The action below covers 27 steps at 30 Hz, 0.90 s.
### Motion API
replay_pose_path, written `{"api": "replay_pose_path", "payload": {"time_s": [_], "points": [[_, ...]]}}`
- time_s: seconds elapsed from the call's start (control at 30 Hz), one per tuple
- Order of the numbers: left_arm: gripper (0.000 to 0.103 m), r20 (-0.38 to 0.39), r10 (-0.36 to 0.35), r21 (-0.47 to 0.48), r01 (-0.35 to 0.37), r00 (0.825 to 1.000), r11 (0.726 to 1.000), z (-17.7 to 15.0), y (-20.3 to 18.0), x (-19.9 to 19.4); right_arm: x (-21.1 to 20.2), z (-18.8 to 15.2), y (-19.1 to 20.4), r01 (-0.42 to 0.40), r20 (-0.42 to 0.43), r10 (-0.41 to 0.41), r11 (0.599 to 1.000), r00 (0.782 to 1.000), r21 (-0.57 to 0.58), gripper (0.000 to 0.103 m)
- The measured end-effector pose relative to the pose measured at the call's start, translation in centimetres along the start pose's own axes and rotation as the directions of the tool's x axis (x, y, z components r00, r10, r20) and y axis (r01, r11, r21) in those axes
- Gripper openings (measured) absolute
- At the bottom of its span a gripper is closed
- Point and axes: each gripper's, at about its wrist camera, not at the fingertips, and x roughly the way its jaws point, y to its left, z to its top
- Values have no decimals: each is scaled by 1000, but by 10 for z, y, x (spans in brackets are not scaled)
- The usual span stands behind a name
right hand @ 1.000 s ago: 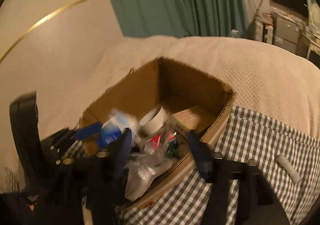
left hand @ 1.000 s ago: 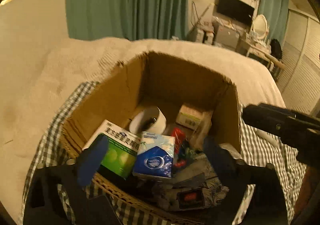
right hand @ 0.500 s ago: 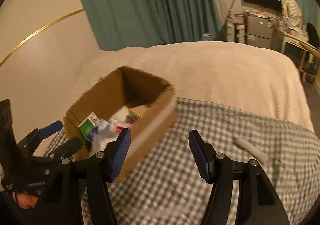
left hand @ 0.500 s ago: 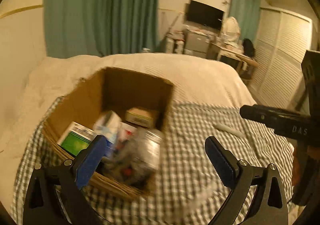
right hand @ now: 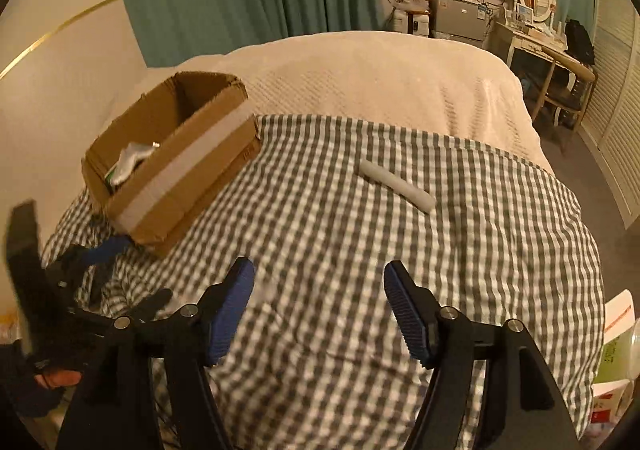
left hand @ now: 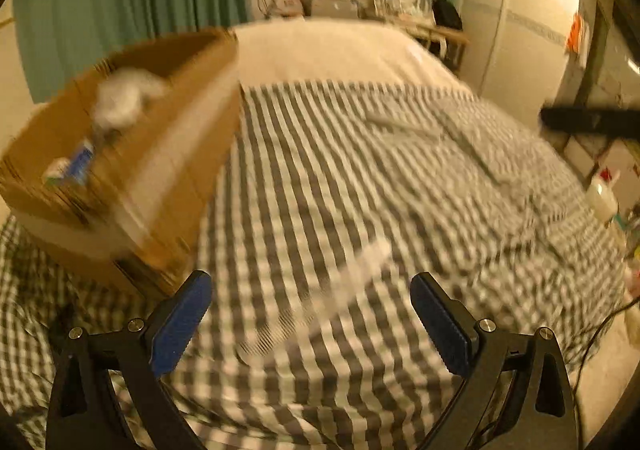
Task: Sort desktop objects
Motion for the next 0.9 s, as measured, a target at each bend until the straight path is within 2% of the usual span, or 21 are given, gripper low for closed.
{"api": "replay_pose_path", "payload": {"time_s": [0.13, 0.2, 0.23, 0.27, 0.3, 0.4, 0.43, 0.47, 0.5, 0.53, 0.57, 0.6, 0.77, 0.9], "points": [[99, -71, 26, 41, -23, 997, 999, -13, -6, 28, 3, -7, -3, -15, -24, 16, 1000, 1000, 7, 69], [91, -113, 28, 37, -24, 993, 999, -16, -7, 40, 5, -8, 0, -24, -30, 24, 1000, 999, 2, 69], [89, -160, 26, 34, -21, 987, 999, -17, -5, 51, 7, -9, 2, -28, -35, 28, 1000, 999, -3, 69], [80, -185, 27, 29, -22, 982, 999, -19, -4, 57, 8, -9, 3, -26, -37, 26, 1000, 999, -9, 69], [76, -202, 30, 19, -26, 979, 999, -21, 0, 62, 10, -10, 5, -29, -38, 29, 999, 999, -13, 69], [73, -203, 23, 17, -20, 979, 1000, -22, 1, 67, 15, -12, 8, -31, -54, 29, 999, 998, -24, 69], [67, -206, 28, 34, -22, 978, 999, -22, -1, 68, 16, -13, 8, -29, -58, 28, 999, 998, -27, 69], [53, -205, 30, 49, -21, 978, 999, -21, -3, 69, 18, -14, 8, -27, -62, 25, 999, 998, -28, 69], [34, -206, 25, 65, -12, 978, 998, -20, -5, 69, 20, -15, 7, -25, -66, 24, 999, 998, -25, 69], [27, -199, 29, 95, -10, 980, 995, -18, -10, 67, 21, -15, 6, -23, -71, 21, 1000, 997, -21, 69], [14, -195, 35, 108, -15, 980, 994, -16, -10, 66, 22, -15, 5, -18, -75, 17, 1000, 997, -16, 69], [5, -188, 38, 117, -16, 981, 993, -15, -9, 63, 24, -15, 4, -14, -77, 14, 1000, 997, -9, 69], [4, -182, -11, 48, 20, 983, 999, -4, 1, 67, 25, -10, 0, -5, -66, 5, 1000, 998, 12, 69], [4, -182, -49, -4, 49, 982, 999, 12, 9, 73, 32, -2, -3, 19, -39, -20, 1000, 999, -18, 69]]}}
